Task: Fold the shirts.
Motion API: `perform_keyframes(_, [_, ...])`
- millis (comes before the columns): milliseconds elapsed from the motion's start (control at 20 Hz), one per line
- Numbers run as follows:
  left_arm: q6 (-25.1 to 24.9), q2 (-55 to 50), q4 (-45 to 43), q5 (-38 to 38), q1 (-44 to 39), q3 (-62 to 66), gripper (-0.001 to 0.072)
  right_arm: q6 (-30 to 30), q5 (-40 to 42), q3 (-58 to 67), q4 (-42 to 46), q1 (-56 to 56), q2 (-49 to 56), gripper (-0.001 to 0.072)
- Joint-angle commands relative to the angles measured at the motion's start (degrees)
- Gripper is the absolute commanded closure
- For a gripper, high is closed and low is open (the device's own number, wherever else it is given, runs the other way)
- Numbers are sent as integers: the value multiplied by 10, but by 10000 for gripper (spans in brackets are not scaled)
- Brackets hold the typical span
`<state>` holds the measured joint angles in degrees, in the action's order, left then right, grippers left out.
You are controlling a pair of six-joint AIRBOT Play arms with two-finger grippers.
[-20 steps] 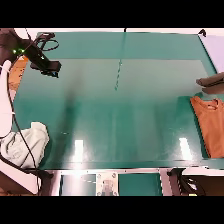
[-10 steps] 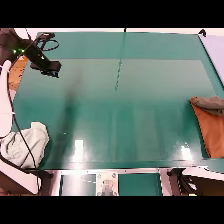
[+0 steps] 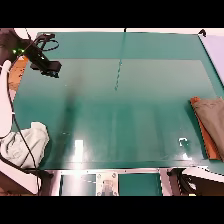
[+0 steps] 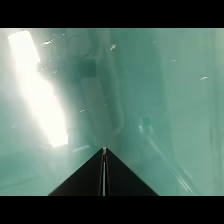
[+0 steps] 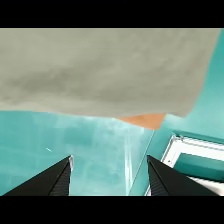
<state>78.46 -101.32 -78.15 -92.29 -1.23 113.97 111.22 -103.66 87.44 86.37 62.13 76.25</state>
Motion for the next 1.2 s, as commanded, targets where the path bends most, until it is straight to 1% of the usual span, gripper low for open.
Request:
perform_keyframes(0, [11,11,33,9,0,1,684,-7,20,14,-70,-27,-1,228])
perform_keyframes(50, [17,19,49,10,0,2,684,-7,43,18,-106,-45,-2,421])
perform_keyframes(100, [26,27,64,12,0,1,684,-9,71,19,-143,-70,-2,653])
perform_keyframes(150, [35,37,68,11,-5,1,684,-12,96,19,-164,-97,-1,694])
perform_keyframes(250, [55,60,66,9,-19,-10,684,-38,133,18,-172,-169,-2,694])
perform_keyframes(350, [65,100,66,10,-45,-58,685,-66,161,-14,-167,-244,-18,694])
perform_keyframes(450, [75,151,65,25,-72,-139,685,-89,221,-104,-161,-312,-68,695])
perform_keyframes(500, [88,184,66,36,-86,-194,685,-101,253,-161,-161,-341,-100,694])
perform_keyframes(700, [138,318,65,115,-144,-417,684,-139,362,-398,-161,-455,-219,694])
perform_keyframes(800, [159,357,63,129,-165,-482,684,-154,403,-462,-161,-506,-240,694])
perform_keyframes(950, [172,371,56,133,-172,-508,684,-179,426,-486,-160,-559,-240,693])
perform_keyframes(1100, [172,371,50,148,-172,-508,683,-179,388,-485,-160,-573,-241,693])
perform_keyframes(1150, [172,371,50,150,-172,-508,683,-179,388,-485,-161,-573,-241,693])
